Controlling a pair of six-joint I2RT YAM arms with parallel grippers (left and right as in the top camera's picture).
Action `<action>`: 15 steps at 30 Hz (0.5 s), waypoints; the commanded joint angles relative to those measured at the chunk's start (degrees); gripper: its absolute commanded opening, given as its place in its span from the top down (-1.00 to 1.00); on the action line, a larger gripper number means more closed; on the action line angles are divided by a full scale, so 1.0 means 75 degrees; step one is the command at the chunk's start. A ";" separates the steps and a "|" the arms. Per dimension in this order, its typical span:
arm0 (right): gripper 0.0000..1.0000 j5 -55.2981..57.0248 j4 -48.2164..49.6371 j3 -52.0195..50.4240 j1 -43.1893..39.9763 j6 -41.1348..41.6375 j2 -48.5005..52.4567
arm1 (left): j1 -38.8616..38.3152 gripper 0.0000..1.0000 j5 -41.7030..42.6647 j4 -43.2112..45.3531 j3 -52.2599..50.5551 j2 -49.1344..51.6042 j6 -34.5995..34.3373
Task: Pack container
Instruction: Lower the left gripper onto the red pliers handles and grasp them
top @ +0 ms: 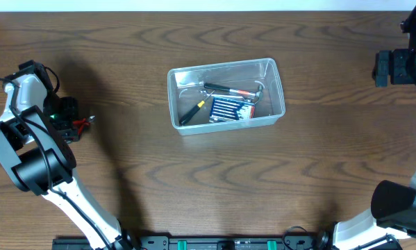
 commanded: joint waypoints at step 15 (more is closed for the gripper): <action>-0.99 0.0044 -0.0064 0.0000 -0.0064 0.0099 0.0000 | -0.0035 0.17 -0.0041 -0.0020 -0.0052 0.0128 0.0015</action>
